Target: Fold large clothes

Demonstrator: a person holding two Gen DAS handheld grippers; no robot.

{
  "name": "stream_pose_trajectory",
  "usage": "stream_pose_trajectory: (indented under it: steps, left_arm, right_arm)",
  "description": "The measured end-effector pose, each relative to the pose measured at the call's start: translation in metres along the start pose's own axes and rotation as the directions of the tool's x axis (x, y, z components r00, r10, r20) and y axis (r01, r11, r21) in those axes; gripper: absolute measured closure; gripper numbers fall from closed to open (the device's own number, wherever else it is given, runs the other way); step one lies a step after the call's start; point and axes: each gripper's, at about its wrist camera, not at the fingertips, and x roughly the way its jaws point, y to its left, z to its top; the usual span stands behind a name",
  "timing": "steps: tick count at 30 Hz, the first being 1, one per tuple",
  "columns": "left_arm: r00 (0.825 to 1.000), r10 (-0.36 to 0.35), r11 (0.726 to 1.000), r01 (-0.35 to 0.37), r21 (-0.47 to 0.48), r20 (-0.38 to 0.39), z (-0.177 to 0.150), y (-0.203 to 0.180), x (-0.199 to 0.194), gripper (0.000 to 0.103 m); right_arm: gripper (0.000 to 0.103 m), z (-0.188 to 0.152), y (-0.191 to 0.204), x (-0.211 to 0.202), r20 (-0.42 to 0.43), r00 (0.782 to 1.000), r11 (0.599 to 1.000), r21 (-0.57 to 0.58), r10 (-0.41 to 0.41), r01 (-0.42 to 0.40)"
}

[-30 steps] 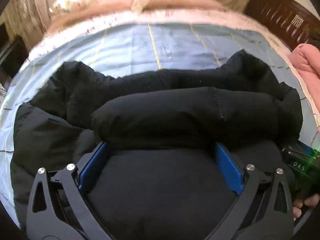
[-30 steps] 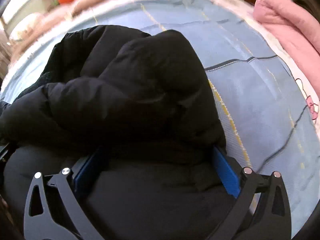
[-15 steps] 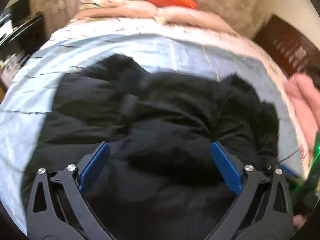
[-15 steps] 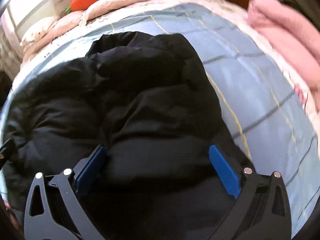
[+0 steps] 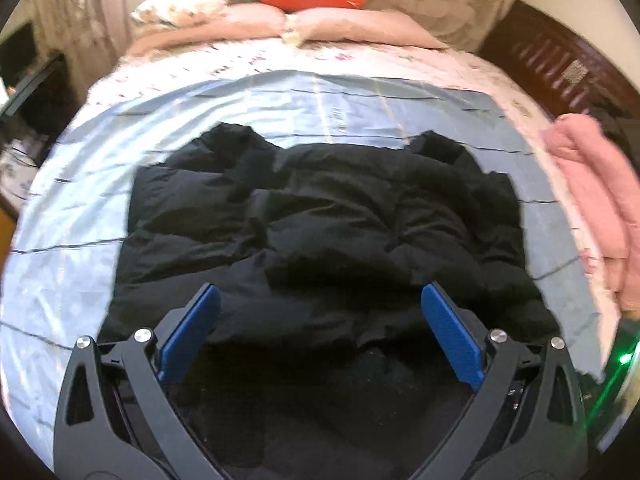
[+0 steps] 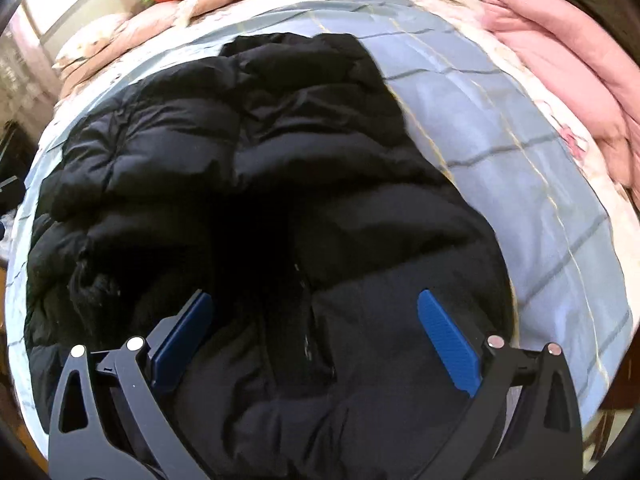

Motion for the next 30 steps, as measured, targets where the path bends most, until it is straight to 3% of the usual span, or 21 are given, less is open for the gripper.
stream_pose_trajectory:
  steps: [3, 7, 9, 12, 17, 23, 30]
  left_arm:
    - [0.997, -0.069, 0.996, 0.07, 0.052, -0.023, 0.008, 0.001, 0.003, 0.002]
    - [0.994, -0.102, 0.984, 0.106, 0.143, -0.034, 0.037, -0.019, 0.024, 0.002]
    - [0.995, -0.095, 0.982, 0.101, 0.157, -0.044, 0.053, -0.033, 0.04, 0.002]
    - [0.986, -0.158, 0.978, 0.164, 0.13, -0.057, 0.073, -0.052, 0.063, 0.002]
    - [0.996, -0.059, 0.986, 0.069, 0.153, -0.067, 0.079, -0.068, 0.09, 0.002]
    - [0.985, -0.048, 0.99, 0.069, 0.123, -0.163, 0.066, -0.05, 0.122, 0.002]
    - [0.983, 0.018, 0.952, 0.04, 0.302, -0.184, 0.053, -0.061, 0.13, 0.002]
  right_arm:
    - [0.001, -0.029, -0.014, -0.02, 0.022, 0.999, 0.988, 0.154, -0.024, 0.02]
    - [0.001, -0.081, -0.025, -0.04, 0.044, 0.998, 0.937, 0.348, -0.044, 0.026]
    - [0.001, -0.114, -0.026, -0.043, 0.026, 0.998, 0.887, 0.46, -0.061, 0.042]
    - [0.001, -0.161, -0.016, -0.041, 0.011, 1.0, 0.806, 0.592, -0.001, -0.006]
    - [0.001, -0.193, 0.019, -0.022, -0.016, 0.993, 0.81, 0.581, 0.113, -0.083]
    - [0.001, -0.199, 0.031, 0.001, 0.022, 0.975, 0.764, 0.618, 0.221, -0.187]
    - [0.007, -0.183, 0.037, 0.021, 0.122, 0.946, 0.756, 0.575, 0.299, -0.313]
